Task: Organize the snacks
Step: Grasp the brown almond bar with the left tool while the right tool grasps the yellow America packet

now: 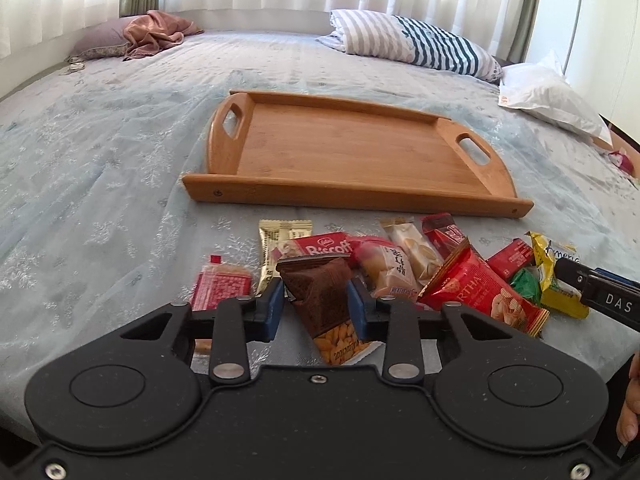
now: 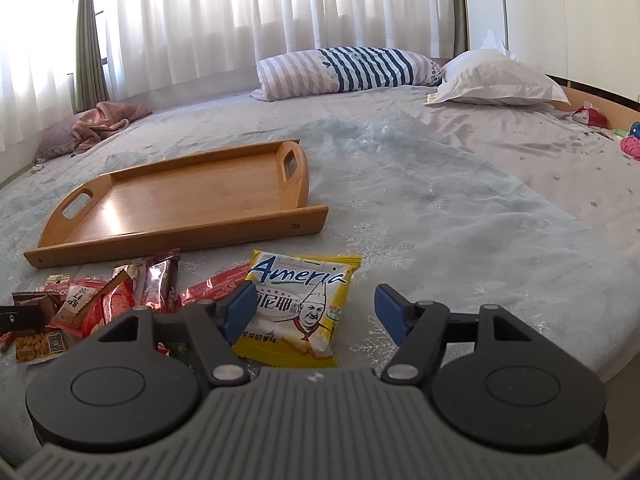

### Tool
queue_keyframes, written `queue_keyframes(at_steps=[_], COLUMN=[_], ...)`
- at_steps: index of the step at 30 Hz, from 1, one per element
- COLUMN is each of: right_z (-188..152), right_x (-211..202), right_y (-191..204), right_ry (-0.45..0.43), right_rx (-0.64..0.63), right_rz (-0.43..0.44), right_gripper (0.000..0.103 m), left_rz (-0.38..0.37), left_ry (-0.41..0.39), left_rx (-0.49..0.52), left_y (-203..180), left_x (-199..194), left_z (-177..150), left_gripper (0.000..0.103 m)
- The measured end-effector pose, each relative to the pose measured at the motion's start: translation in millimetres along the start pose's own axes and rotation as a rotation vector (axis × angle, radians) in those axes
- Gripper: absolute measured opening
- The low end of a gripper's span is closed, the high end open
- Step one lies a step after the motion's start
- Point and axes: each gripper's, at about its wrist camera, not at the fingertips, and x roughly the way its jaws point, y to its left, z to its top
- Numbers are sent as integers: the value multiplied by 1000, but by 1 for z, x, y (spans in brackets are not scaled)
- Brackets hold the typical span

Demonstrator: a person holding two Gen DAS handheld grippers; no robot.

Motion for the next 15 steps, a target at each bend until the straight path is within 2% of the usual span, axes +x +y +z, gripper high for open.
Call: queue_keyframes(at_steps=[3, 5, 8, 15], right_z=[1, 0, 0, -2], right_x=[-1, -1, 2, 10], right_y=[1, 4, 9, 10], right_ry=[-3, -3, 2, 28], right_rx=[21, 16, 15, 42], right_rz=[34, 46, 51, 23], right_gripper=[85, 88, 89, 89], left_rz=[33, 48, 33, 49], left_ry=[-6, -8, -10, -4], left_rx=[5, -1, -14, -33], left_y=[2, 3, -2, -20], left_x=[-5, -9, -9, 13], left_z=[-3, -5, -7, -11], left_gripper=[43, 45, 55, 54])
